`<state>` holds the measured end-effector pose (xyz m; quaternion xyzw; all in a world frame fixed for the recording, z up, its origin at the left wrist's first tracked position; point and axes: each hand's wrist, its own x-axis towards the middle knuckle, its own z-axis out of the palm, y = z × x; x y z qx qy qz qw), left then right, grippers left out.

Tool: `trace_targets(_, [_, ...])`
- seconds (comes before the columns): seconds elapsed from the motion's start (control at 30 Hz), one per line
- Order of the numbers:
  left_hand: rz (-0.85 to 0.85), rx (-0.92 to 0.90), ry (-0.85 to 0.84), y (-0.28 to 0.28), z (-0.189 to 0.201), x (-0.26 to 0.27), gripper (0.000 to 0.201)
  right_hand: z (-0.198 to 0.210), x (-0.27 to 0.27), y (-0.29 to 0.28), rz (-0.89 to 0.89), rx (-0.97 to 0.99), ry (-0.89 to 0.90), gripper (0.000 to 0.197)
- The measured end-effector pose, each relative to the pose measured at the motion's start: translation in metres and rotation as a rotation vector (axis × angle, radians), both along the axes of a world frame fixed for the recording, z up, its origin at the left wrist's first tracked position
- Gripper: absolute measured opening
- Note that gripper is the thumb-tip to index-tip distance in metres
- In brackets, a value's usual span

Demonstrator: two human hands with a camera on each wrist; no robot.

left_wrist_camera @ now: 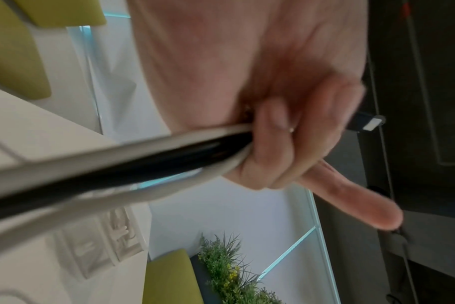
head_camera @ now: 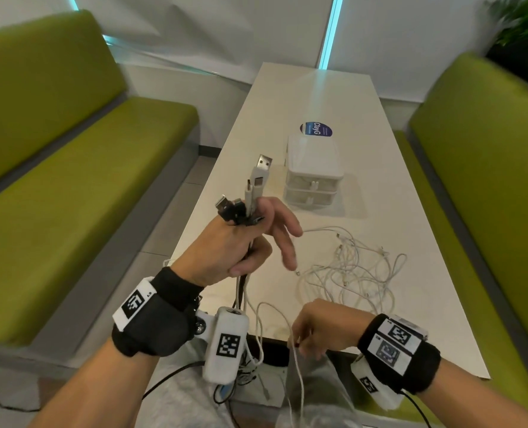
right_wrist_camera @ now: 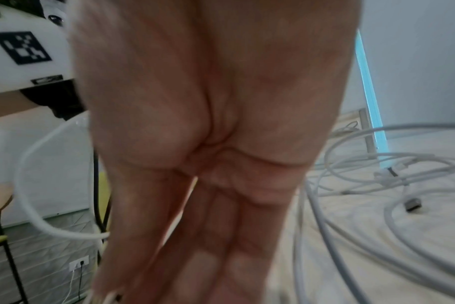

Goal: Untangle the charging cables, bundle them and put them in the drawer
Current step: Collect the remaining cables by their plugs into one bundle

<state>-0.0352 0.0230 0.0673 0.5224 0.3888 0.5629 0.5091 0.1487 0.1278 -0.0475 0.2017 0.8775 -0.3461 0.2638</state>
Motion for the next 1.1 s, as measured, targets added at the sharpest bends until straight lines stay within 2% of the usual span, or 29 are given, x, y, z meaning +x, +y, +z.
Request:
trace_targets(0.07, [0.0,0.006,-0.033,0.002,-0.001,-0.001,0.045,0.005,0.0,0.0,0.039,0.052,-0.015,0.02])
trace_targets(0.17, [-0.024,0.018,-0.09,0.003,-0.003,-0.001,0.042,0.01,-0.001,0.005,-0.074,0.21,0.08,0.025])
trace_targets(0.2, [-0.032,0.024,-0.104,0.003,-0.003,0.0,0.041,0.01,-0.002,0.006,-0.136,0.17,0.114,0.028])
trace_targets(0.27, [-0.031,0.037,-0.119,0.003,0.0,0.001,0.04,0.01,-0.005,0.005,-0.238,-0.057,0.142,0.034])
trace_targets(0.3, [-0.026,0.045,-0.124,0.003,0.001,0.001,0.039,0.01,-0.006,0.002,-0.218,-0.118,0.132,0.032])
trace_targets(0.37, [-0.016,0.057,-0.123,0.003,0.004,0.001,0.038,0.007,-0.009,-0.003,-0.064,0.009,0.109,0.029])
trace_targets(0.43, [-0.007,0.057,-0.116,0.004,0.006,0.002,0.038,0.003,-0.011,-0.005,-0.007,0.15,0.154,0.027])
trace_targets(0.53, [0.017,0.04,-0.117,0.007,0.004,0.003,0.038,-0.001,-0.014,0.002,-0.1,0.248,0.22,0.024])
trace_targets(0.67, [0.086,0.019,-0.078,0.013,0.002,0.01,0.041,-0.008,-0.016,0.016,-0.319,0.454,0.269,0.026])
trace_targets(0.87, [0.129,-0.088,-0.111,0.02,0.002,0.039,0.019,-0.032,-0.031,0.033,-0.474,0.532,0.257,0.035])
trace_targets(0.93, [0.162,-0.116,-0.108,0.027,0.002,0.043,0.018,-0.034,-0.038,0.038,-0.479,0.543,0.255,0.032])
trace_targets(1.03, [0.255,-0.111,-0.082,0.035,-0.003,0.042,0.023,-0.032,-0.046,0.043,-0.324,0.615,0.186,0.023])
trace_targets(1.1, [0.324,-0.093,-0.045,0.038,-0.007,0.038,0.028,-0.028,-0.046,0.046,-0.35,0.591,0.207,0.017])
